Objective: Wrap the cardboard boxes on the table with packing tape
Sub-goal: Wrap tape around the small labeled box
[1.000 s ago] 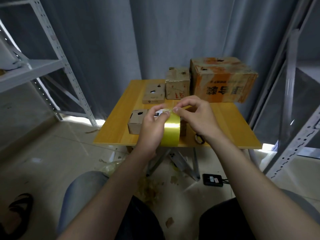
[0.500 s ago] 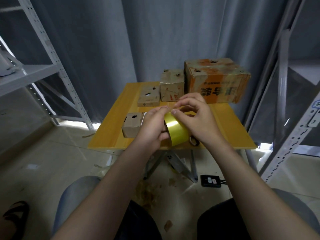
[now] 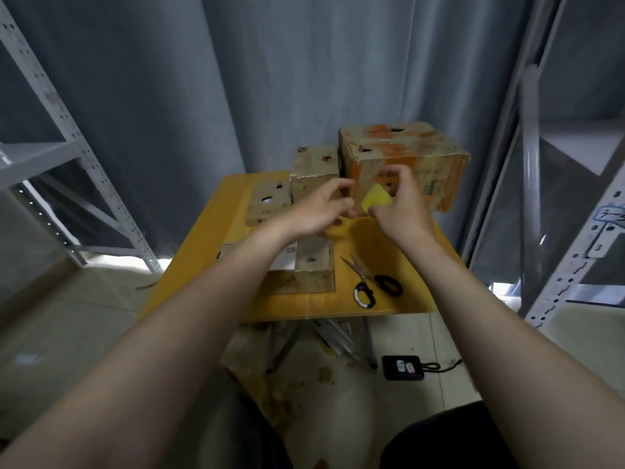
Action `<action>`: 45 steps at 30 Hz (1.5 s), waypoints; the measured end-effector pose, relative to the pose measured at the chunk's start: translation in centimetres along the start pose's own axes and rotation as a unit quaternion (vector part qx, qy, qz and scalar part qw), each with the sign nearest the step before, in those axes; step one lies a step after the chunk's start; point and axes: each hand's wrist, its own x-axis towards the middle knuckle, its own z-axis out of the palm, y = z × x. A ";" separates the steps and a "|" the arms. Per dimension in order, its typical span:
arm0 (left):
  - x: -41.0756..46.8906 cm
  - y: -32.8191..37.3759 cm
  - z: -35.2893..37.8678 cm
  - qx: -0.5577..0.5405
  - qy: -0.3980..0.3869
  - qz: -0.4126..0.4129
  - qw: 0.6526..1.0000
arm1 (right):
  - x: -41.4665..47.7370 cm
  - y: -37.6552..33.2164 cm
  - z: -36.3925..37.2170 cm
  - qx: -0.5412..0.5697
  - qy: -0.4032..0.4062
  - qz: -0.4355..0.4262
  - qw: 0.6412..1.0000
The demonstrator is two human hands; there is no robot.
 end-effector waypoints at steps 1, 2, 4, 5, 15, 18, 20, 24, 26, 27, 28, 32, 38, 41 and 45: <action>0.0 -1.0 -1.2 0.085 -0.028 0.000 0.996 | 0.5 0.7 0.2 -0.043 -0.011 0.011 0.999; 0.0 -2.3 -2.4 0.178 -0.065 -0.015 0.982 | 1.0 1.6 0.4 -0.084 -0.024 0.026 0.996; -0.2 -4.4 -4.0 0.312 -0.156 -0.077 0.934 | 1.3 3.5 0.9 -0.158 -0.054 0.052 0.985; -0.4 -5.3 -4.3 0.339 -0.193 -0.105 0.915 | 1.3 4.4 1.3 -0.190 -0.069 0.052 0.978; -1.0 -6.9 -5.6 0.228 -0.040 -0.044 0.972 | 1.4 3.8 3.7 -0.201 -0.013 -0.004 0.980; -1.0 -5.6 -5.4 0.154 0.069 -0.045 0.985 | 1.3 0.1 4.5 0.040 0.017 0.004 0.999; -0.9 -4.8 -4.8 0.143 0.137 -0.053 0.979 | 1.4 -2.4 5.4 0.188 -0.015 0.092 0.978; -0.6 -3.8 -2.8 0.186 0.212 -0.063 0.957 | 2.1 -4.3 7.5 0.271 -0.023 0.174 0.947; -0.2 -3.4 -1.8 0.243 0.223 -0.067 0.942 | 2.5 -4.3 8.3 0.264 0.007 0.169 0.949; -0.1 -3.3 -1.3 0.270 0.222 -0.071 0.934 | 2.7 -4.3 8.6 0.257 0.019 0.170 0.951; 0.1 -3.2 -1.0 0.285 0.222 -0.075 0.929 | 3.0 -4.2 8.8 0.250 0.031 0.173 0.952; 0.5 -3.2 -0.3 0.263 0.255 -0.051 0.929 | 4.0 -3.7 9.1 0.222 0.076 0.149 0.960; 0.2 -4.1 -0.5 0.230 0.270 -0.057 0.933 | 4.4 -3.1 10.1 0.189 0.093 0.098 0.973; -0.1 -4.7 -1.0 0.193 0.263 -0.058 0.943 | 4.9 -2.8 10.2 0.202 0.136 0.065 0.968; -0.6 -4.8 -1.7 0.153 0.259 -0.045 0.953 | 5.5 -2.2 10.0 0.208 0.196 0.015 0.958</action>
